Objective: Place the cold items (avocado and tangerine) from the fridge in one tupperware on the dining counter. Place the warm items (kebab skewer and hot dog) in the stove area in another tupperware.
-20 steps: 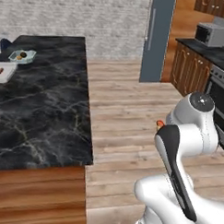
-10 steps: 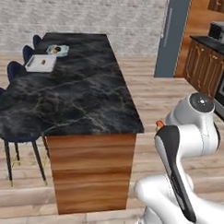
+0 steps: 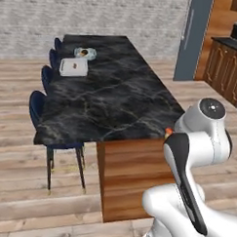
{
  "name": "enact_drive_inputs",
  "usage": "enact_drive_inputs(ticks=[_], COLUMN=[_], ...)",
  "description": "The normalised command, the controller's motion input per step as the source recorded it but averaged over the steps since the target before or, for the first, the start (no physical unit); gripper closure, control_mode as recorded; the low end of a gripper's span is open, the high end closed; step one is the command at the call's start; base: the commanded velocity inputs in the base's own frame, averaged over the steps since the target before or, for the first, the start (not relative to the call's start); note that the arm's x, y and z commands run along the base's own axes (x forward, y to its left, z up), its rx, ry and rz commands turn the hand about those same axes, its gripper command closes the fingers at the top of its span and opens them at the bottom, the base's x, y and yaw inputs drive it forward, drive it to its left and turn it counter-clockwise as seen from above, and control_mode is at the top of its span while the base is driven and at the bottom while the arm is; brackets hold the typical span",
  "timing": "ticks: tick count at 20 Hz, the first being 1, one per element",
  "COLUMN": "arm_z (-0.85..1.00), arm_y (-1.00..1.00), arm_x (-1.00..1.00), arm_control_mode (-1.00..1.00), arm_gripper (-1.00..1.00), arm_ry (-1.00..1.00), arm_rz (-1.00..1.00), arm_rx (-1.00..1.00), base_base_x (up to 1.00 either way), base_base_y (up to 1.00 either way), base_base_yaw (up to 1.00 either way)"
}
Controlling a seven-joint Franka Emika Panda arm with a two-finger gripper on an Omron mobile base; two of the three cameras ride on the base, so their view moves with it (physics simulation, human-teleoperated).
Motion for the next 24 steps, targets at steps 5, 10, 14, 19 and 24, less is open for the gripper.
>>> enact_drive_inputs(ticks=[5, 10, 14, 19, 24], arm_z=[0.00, 0.00, 0.00, 0.00, 0.00], arm_y=[0.00, 0.00, 0.00, 0.00, 0.00], arm_x=[0.00, 0.00, 0.00, 0.00, 0.00], arm_control_mode=[1.00, 1.00, 1.00, 1.00, 1.00], arm_gripper=[1.00, 1.00, 1.00, 1.00, 1.00], arm_ry=[0.00, 0.00, 0.00, 0.00, 0.00], arm_rz=[0.00, 0.00, 0.00, 0.00, 0.00], arm_rx=[0.00, 0.00, 0.00, 0.00, 0.00], base_base_x=[0.01, 0.13, 0.16, 0.23, 0.28], base_base_y=[1.00, 1.00, 1.00, 1.00, 1.00], base_base_yaw=[-0.35, -0.51, -0.49, -0.44, -0.42])
